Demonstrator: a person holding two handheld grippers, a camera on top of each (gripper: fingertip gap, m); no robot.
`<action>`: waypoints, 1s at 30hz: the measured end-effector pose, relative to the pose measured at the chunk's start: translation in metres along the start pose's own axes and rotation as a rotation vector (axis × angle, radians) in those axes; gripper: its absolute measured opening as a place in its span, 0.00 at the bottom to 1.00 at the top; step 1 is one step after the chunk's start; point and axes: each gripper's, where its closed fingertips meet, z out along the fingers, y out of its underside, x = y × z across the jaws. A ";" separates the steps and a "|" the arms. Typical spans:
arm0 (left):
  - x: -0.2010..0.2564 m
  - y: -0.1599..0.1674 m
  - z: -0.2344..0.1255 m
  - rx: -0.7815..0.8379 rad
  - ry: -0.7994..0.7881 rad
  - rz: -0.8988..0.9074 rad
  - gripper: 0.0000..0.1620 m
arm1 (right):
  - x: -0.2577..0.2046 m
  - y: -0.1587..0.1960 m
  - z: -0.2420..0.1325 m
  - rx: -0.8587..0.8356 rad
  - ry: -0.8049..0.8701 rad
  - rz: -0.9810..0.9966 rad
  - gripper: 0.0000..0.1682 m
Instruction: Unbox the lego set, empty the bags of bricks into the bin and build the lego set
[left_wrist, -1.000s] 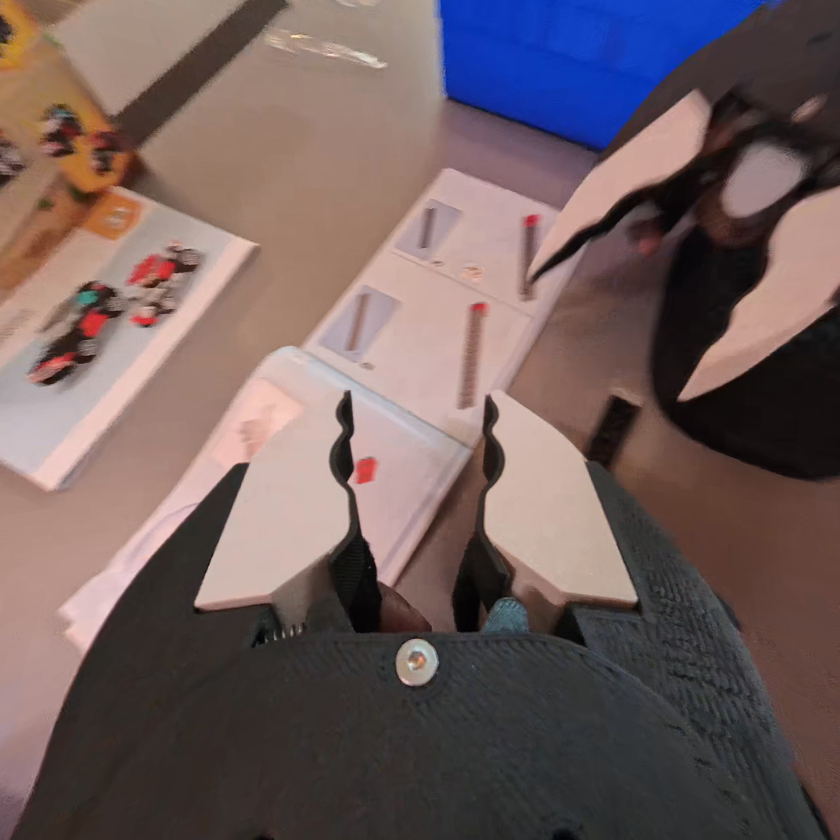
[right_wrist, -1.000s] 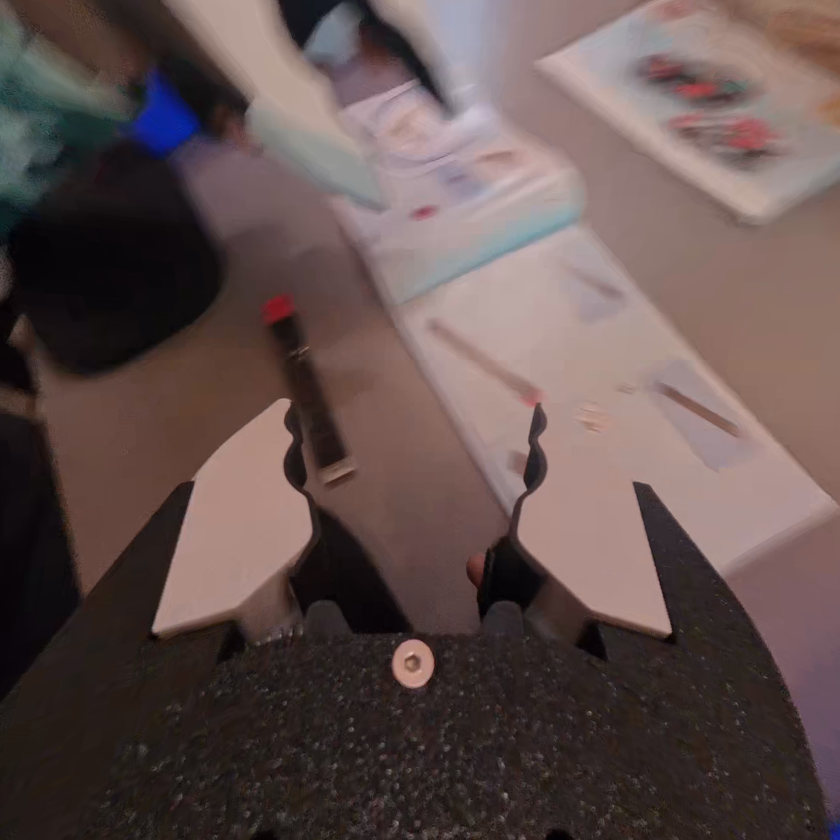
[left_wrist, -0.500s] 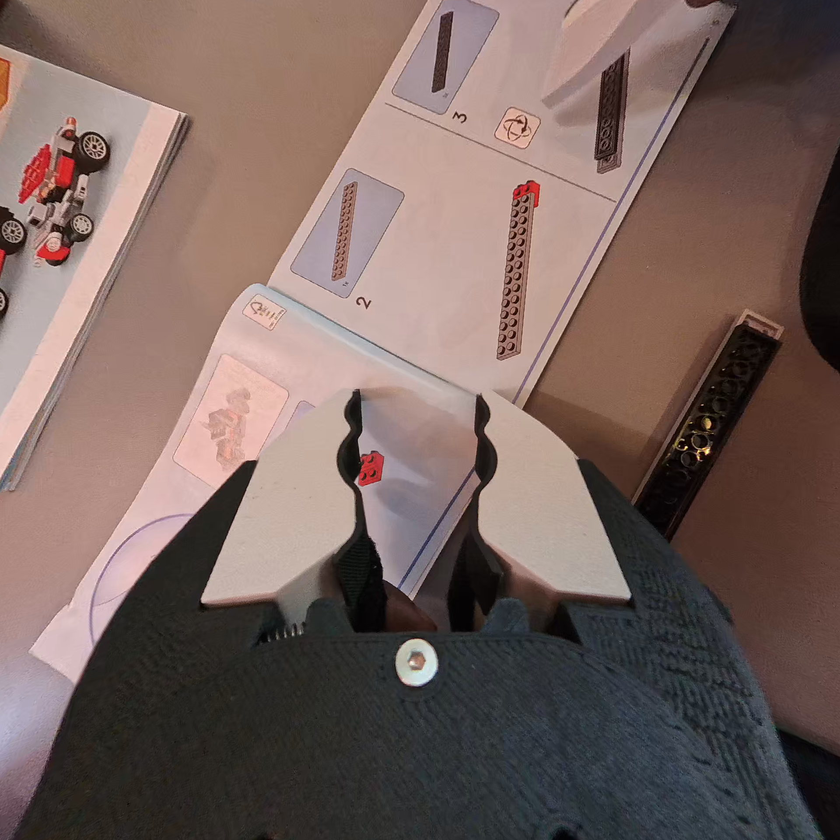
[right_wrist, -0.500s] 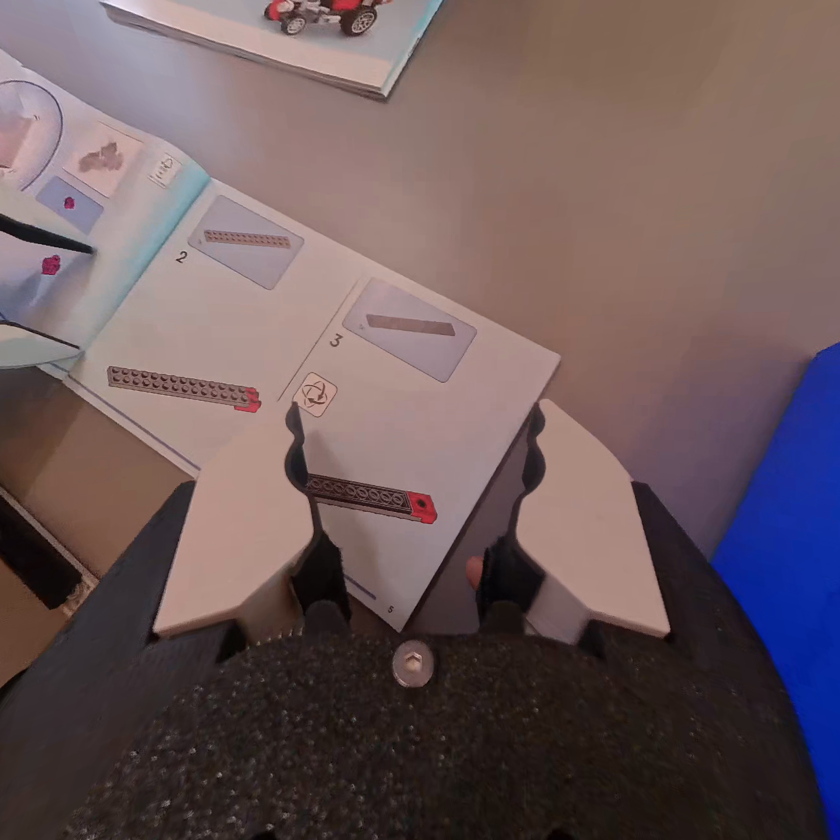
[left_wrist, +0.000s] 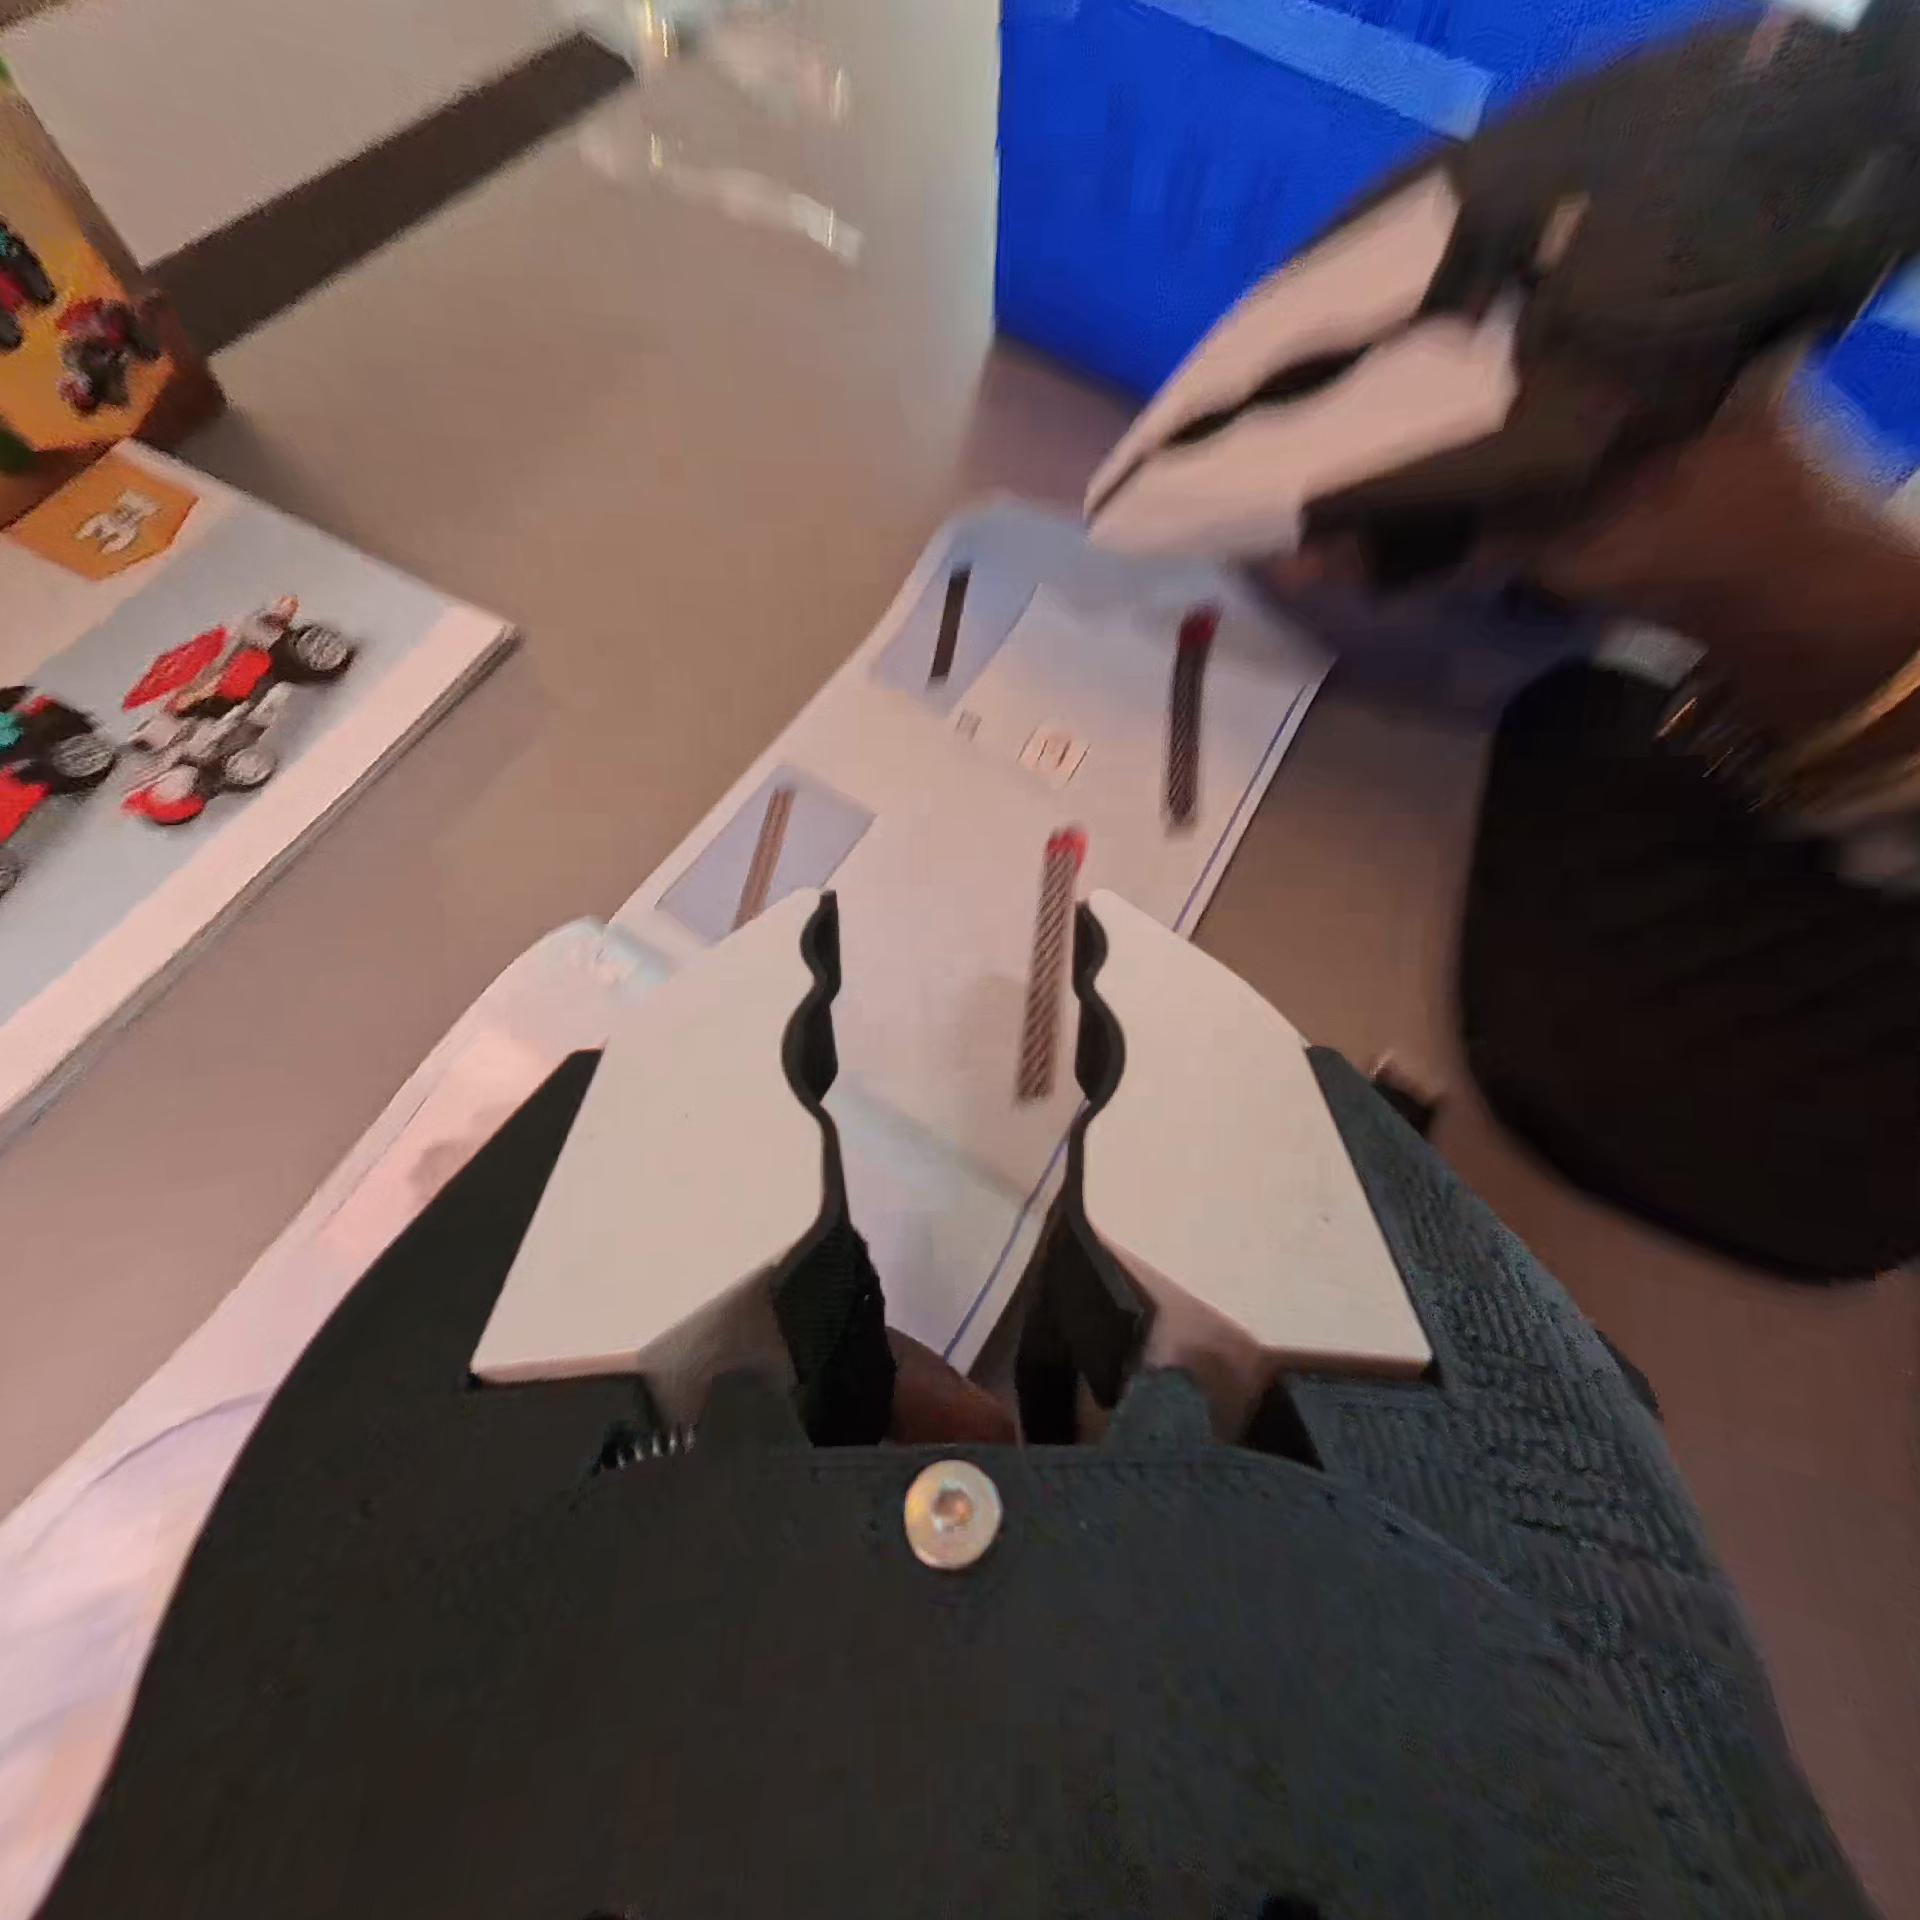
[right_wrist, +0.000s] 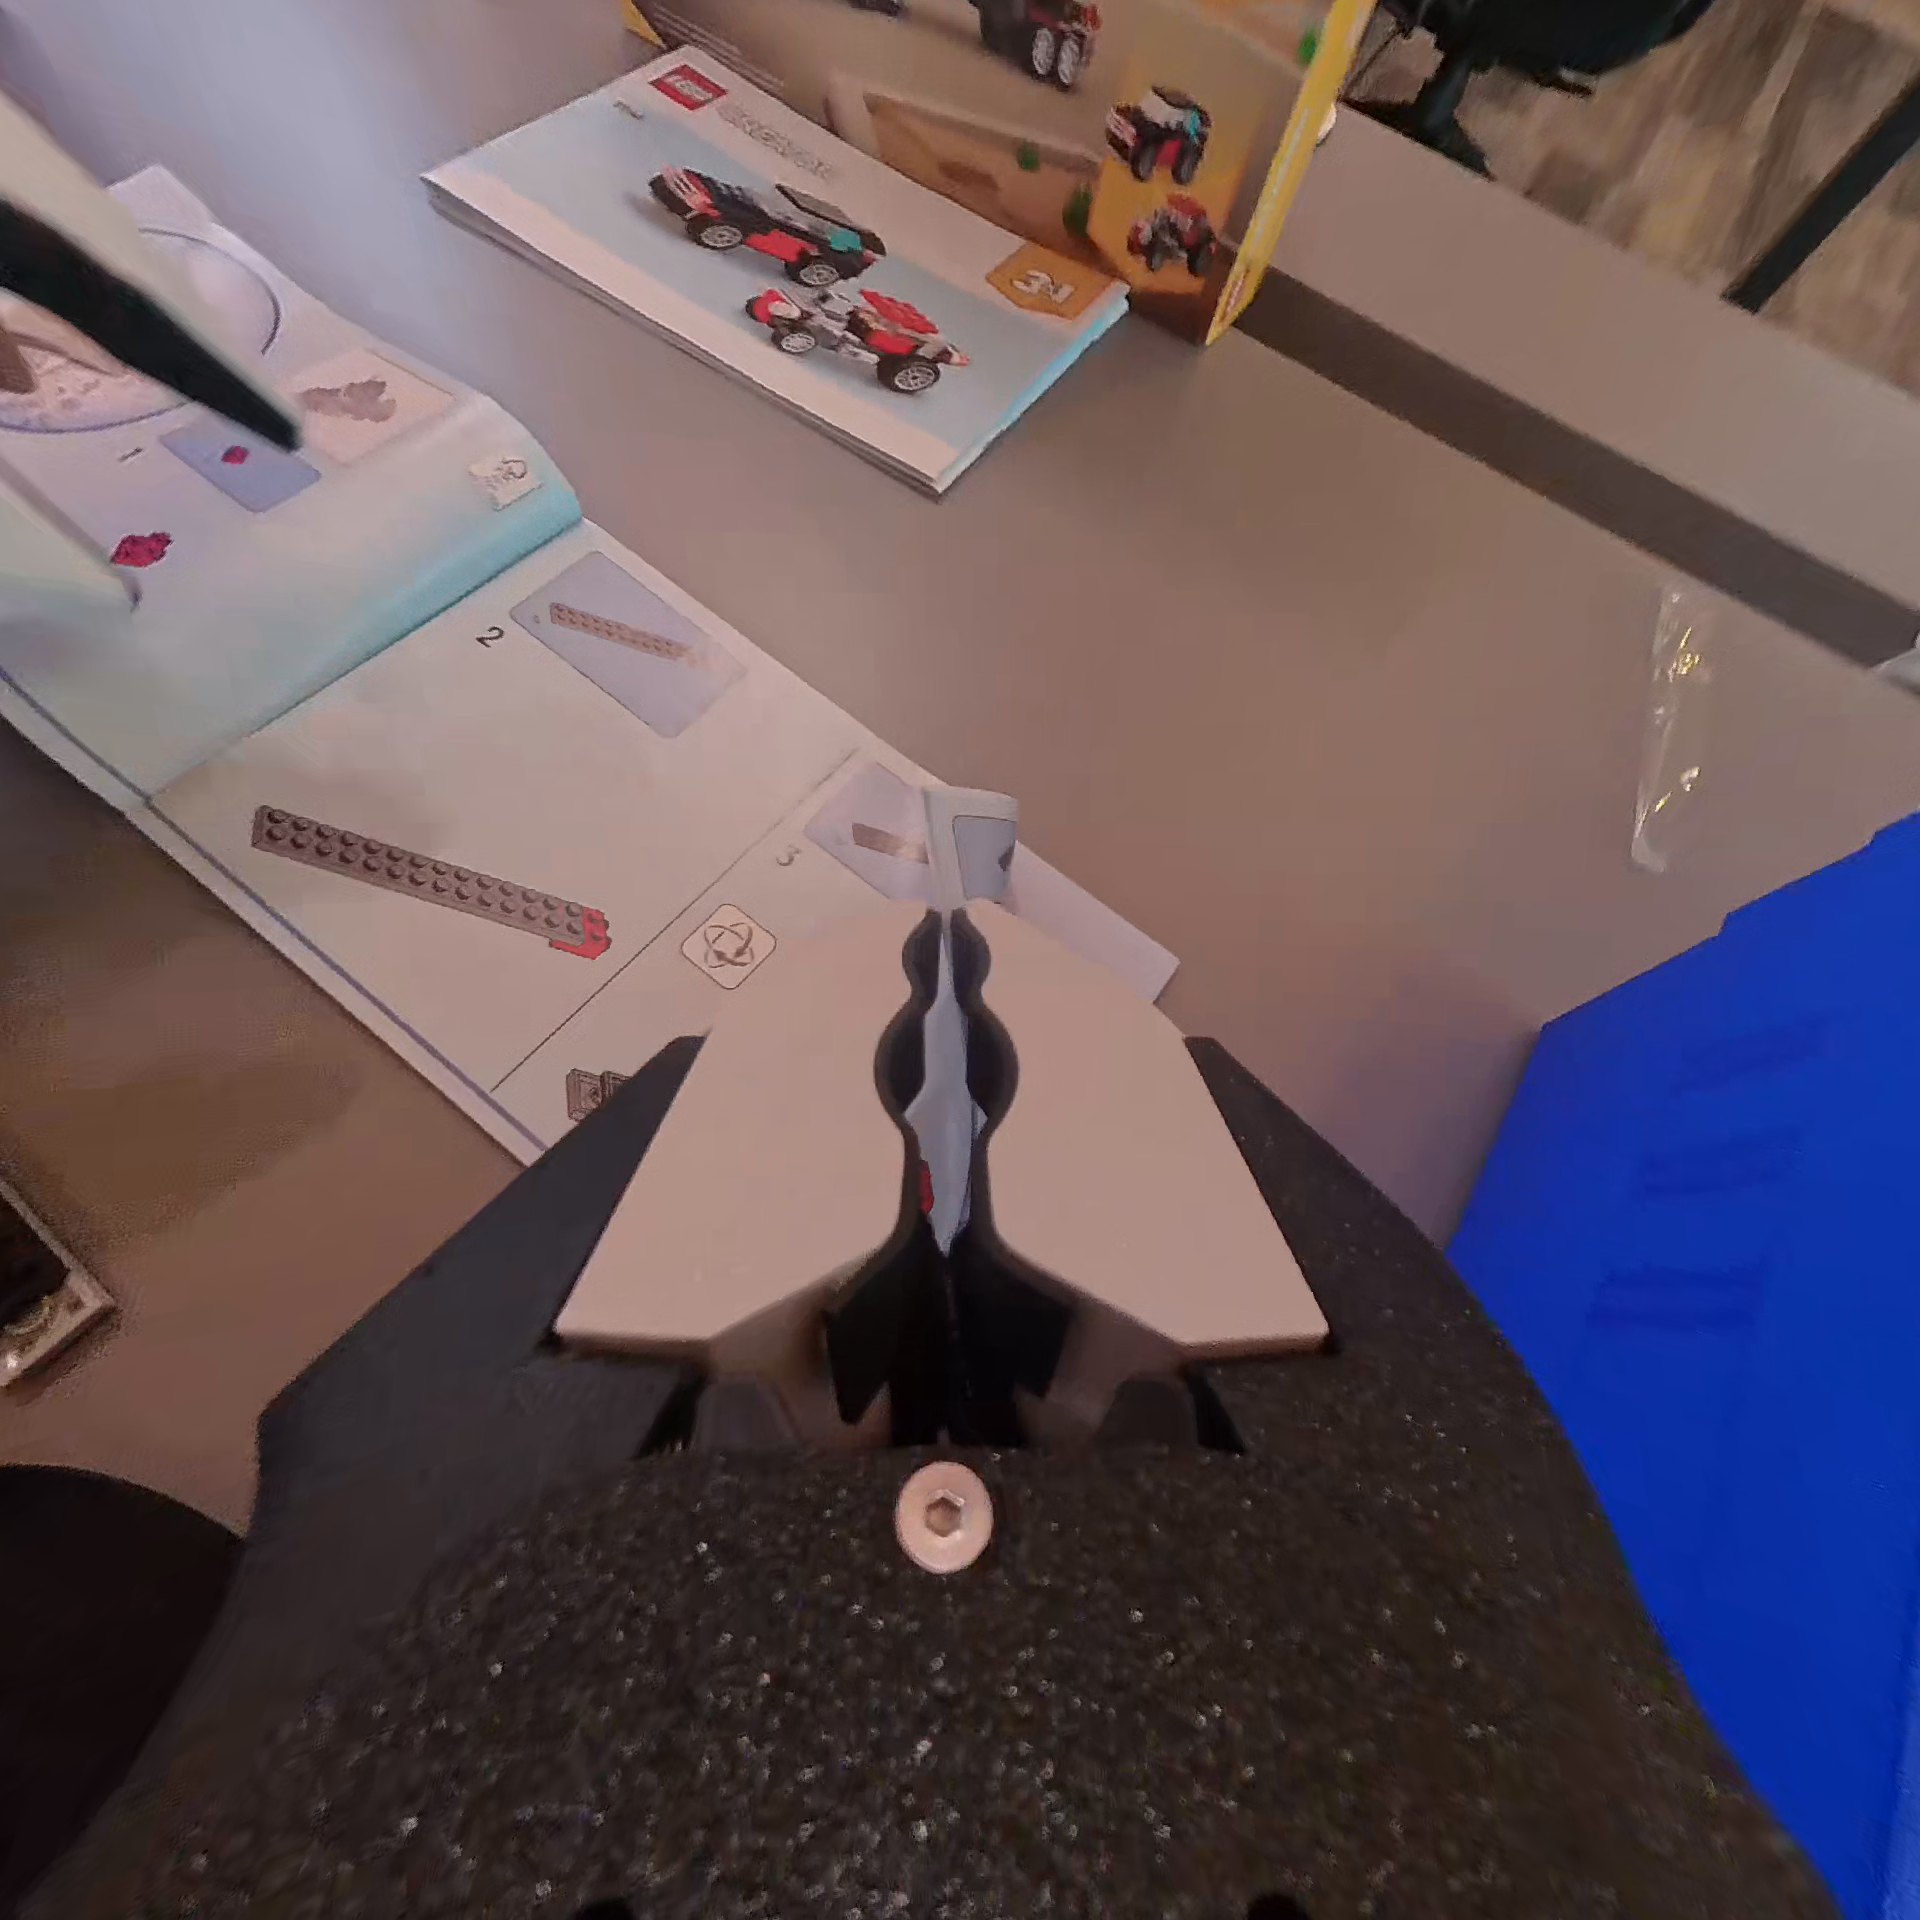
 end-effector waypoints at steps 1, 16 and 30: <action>0.005 -0.011 0.003 0.069 0.055 -0.084 0.26 | -0.002 -0.001 -0.001 0.007 0.002 -0.023 0.01; 0.007 -0.049 0.086 0.225 0.476 -1.000 0.11 | -0.020 -0.016 -0.013 0.098 0.059 -0.253 0.00; 0.007 -0.048 0.092 0.229 0.566 -1.109 0.07 | -0.021 -0.016 -0.013 0.103 0.045 -0.246 0.00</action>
